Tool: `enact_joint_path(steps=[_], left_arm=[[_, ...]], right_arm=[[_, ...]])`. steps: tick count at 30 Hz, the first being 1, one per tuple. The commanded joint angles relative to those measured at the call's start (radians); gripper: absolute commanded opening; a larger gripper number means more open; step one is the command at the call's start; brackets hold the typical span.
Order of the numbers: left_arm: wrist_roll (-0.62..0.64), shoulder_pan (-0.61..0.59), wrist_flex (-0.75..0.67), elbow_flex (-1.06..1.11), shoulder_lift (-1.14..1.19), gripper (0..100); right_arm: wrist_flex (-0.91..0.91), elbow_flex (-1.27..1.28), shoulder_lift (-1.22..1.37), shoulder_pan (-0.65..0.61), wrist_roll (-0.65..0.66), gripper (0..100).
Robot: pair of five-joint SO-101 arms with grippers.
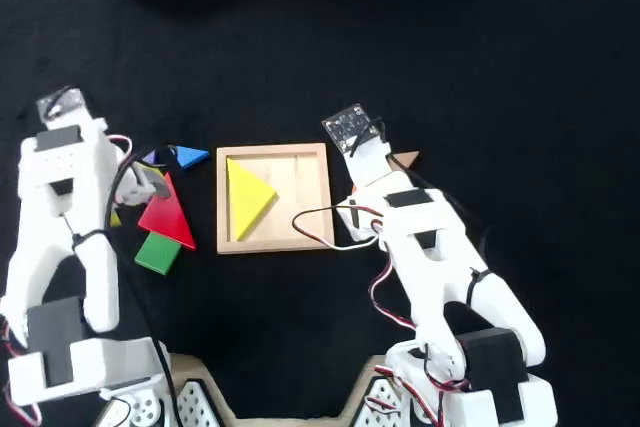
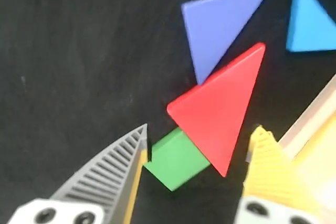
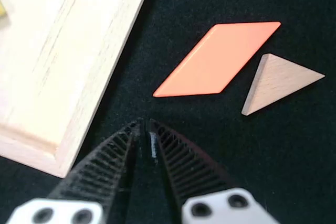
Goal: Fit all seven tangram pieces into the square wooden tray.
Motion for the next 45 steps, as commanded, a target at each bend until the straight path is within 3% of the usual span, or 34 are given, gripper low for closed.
enact_joint_path(steps=[1, 6, 16, 35, 45], left_arm=[[0.057, 0.053, -0.066, 0.076, -0.061, 27], [0.000, 0.070, -0.311, 0.225, -0.060, 26], [-0.017, 0.065, -0.427, 0.288, -0.058, 32], [-0.071, 0.036, -0.428, 0.266, -0.052, 32], [-0.072, 0.035, -0.361, 0.130, 0.100, 32]], right_arm=[[-0.017, -0.002, -0.047, 0.000, -0.002, 1.1], [-0.017, -0.002, -0.047, -0.002, -0.002, 1.1], [-0.017, -0.005, -0.047, -0.002, -0.002, 1.1], [-0.017, -0.004, -0.047, -0.002, -0.002, 1.1], [-0.015, -0.002, -0.047, -0.002, -0.002, 1.1]])
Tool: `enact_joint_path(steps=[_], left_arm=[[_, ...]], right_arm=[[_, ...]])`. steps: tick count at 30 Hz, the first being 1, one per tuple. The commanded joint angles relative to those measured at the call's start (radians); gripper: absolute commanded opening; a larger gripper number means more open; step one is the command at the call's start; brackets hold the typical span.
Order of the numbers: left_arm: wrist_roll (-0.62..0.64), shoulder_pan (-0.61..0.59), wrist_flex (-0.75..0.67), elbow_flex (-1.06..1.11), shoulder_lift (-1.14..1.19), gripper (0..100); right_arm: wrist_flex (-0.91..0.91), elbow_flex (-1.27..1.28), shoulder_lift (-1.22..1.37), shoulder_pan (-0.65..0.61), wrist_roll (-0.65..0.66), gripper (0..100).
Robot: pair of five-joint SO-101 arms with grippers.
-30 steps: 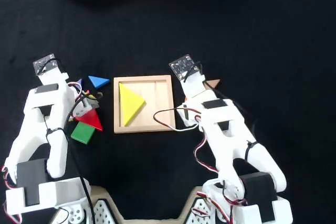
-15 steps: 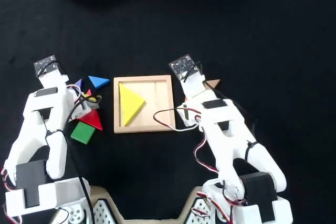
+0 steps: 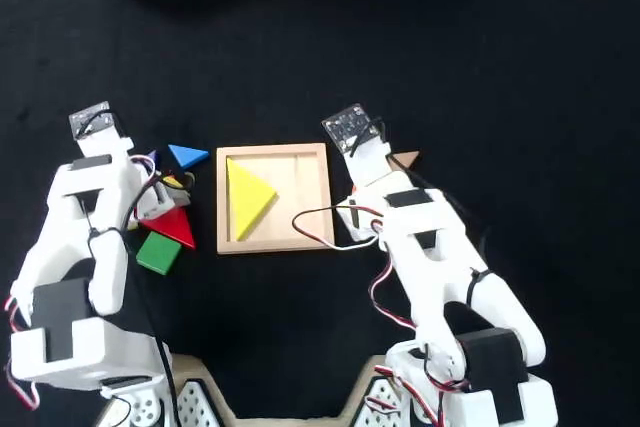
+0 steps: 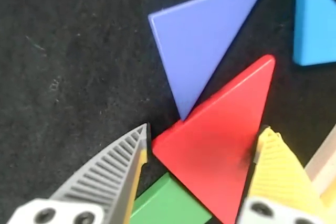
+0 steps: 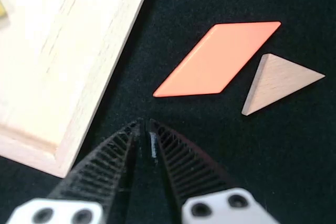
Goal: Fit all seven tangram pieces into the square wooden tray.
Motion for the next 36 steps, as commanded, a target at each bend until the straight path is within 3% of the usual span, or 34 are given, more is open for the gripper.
enact_joint_path(steps=[1, 29, 36], left_arm=[[-0.011, -0.010, 0.023, -0.076, 0.003, 32], [-0.135, -0.005, 0.021, -0.096, 0.002, 27], [-0.137, 0.064, 0.034, -0.159, -0.011, 27]], right_arm=[[-0.015, -0.002, -0.047, 0.000, -0.002, 1.1], [-0.017, -0.005, -0.047, 0.000, -0.002, 1.1], [-0.017, -0.005, -0.047, 0.000, -0.002, 1.1]])
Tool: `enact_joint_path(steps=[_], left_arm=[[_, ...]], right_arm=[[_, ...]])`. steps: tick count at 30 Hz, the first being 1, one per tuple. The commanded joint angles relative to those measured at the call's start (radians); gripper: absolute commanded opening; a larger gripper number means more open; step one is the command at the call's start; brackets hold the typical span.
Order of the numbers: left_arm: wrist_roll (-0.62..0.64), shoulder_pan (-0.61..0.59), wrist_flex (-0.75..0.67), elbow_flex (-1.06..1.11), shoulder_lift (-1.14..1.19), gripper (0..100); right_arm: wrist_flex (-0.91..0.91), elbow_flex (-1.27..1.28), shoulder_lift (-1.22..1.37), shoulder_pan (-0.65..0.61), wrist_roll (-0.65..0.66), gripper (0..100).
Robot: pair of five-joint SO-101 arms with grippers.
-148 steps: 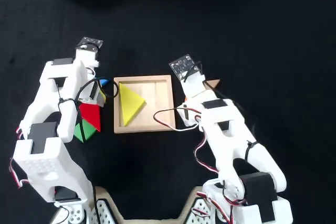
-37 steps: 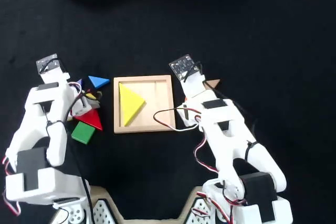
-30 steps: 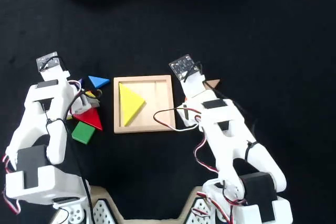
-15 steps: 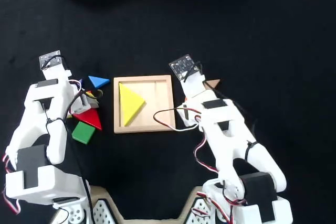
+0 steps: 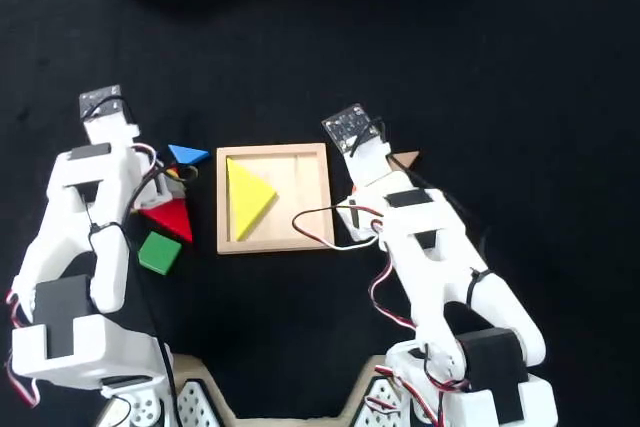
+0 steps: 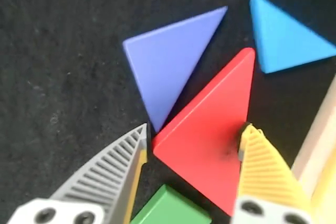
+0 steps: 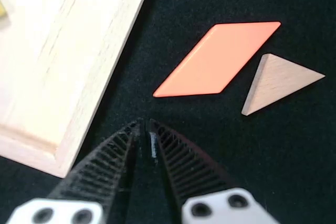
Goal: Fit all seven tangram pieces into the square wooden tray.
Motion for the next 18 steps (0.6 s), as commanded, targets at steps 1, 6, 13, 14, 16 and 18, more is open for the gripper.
enact_joint_path(steps=[1, 6, 13, 14, 16, 18], left_arm=[[-0.008, 0.056, 0.029, -0.090, -0.035, 27], [-0.078, 0.084, 0.132, -0.191, -0.086, 27], [-0.149, 0.074, 0.180, -0.237, -0.048, 28], [-0.149, 0.074, 0.184, -0.236, -0.044, 28], [-0.149, 0.074, 0.230, -0.243, -0.040, 28], [-0.149, 0.073, 0.244, -0.236, -0.035, 31]], right_arm=[[-0.017, -0.005, -0.047, 0.000, -0.002, 1.1], [-0.017, -0.005, -0.047, 0.000, -0.002, 1.1], [-0.017, -0.005, -0.047, 0.000, -0.002, 1.1], [-0.017, -0.005, -0.047, 0.000, -0.002, 1.1], [-0.017, -0.004, -0.047, 0.000, -0.002, 1.1], [-0.017, -0.004, -0.047, 0.000, -0.002, 1.1]])
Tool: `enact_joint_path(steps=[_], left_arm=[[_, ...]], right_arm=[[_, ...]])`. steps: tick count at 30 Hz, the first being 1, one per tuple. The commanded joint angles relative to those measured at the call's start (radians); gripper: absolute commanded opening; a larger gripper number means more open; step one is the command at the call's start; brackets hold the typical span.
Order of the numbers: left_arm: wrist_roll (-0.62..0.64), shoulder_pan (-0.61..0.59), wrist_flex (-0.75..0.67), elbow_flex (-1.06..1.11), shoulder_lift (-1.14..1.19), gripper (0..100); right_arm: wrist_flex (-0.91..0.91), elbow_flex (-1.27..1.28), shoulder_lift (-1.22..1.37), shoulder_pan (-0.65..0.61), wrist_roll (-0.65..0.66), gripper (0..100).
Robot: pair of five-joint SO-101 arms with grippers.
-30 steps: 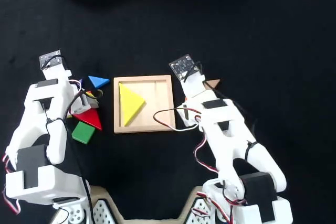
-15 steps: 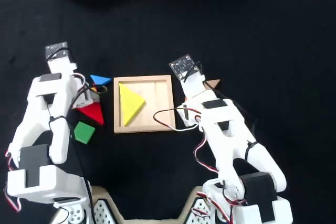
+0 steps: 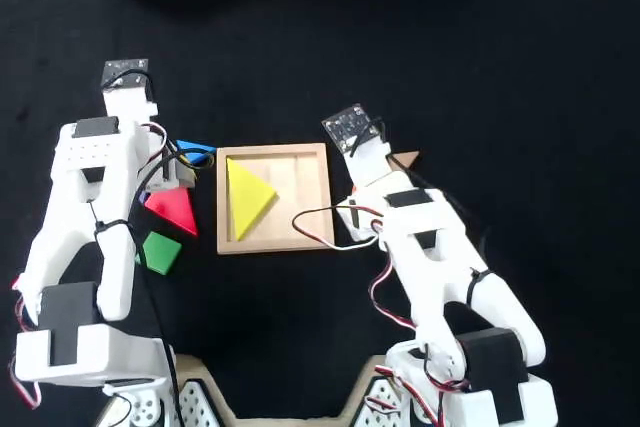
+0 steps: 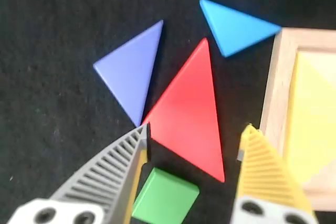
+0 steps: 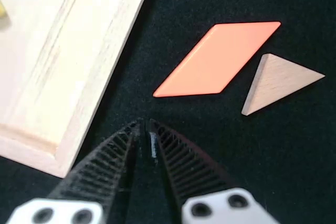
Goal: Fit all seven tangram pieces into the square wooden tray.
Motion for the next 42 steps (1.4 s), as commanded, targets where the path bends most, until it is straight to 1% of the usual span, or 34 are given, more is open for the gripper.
enact_joint_path(steps=[1, 5, 7, 12, 17, 21, 25, 34, 37, 42], left_arm=[[-0.015, -0.002, 0.038, -0.053, 0.006, 33], [-0.031, -0.036, -0.054, 0.015, 0.009, 32], [-0.058, -0.039, -0.103, 0.054, 0.009, 32], [-0.063, -0.041, -0.189, 0.133, 0.009, 32], [-0.061, -0.041, -0.193, 0.125, 0.061, 32], [-0.061, -0.053, -0.150, 0.021, 0.167, 32], [-0.060, -0.059, -0.104, -0.056, 0.224, 32], [-0.063, -0.050, -0.101, -0.061, 0.226, 32], [-0.069, -0.050, -0.100, -0.065, 0.233, 32], [-0.069, -0.058, -0.106, -0.071, 0.236, 32]], right_arm=[[-0.017, -0.004, -0.047, 0.000, -0.002, 1.1], [-0.017, -0.004, -0.047, 0.000, -0.002, 1.1], [-0.017, -0.004, -0.047, 0.000, -0.002, 1.1], [-0.017, -0.004, -0.047, 0.000, -0.002, 1.1], [-0.017, -0.004, -0.047, 0.000, -0.002, 1.1], [-0.017, -0.004, -0.047, 0.000, -0.002, 1.1], [-0.017, -0.004, -0.047, 0.000, -0.002, 1.1], [-0.017, -0.005, -0.047, 0.000, -0.002, 1.1], [-0.017, -0.002, -0.047, -0.021, 0.000, 1.1], [-0.017, -0.001, -0.047, -0.026, 0.041, 1.1]])
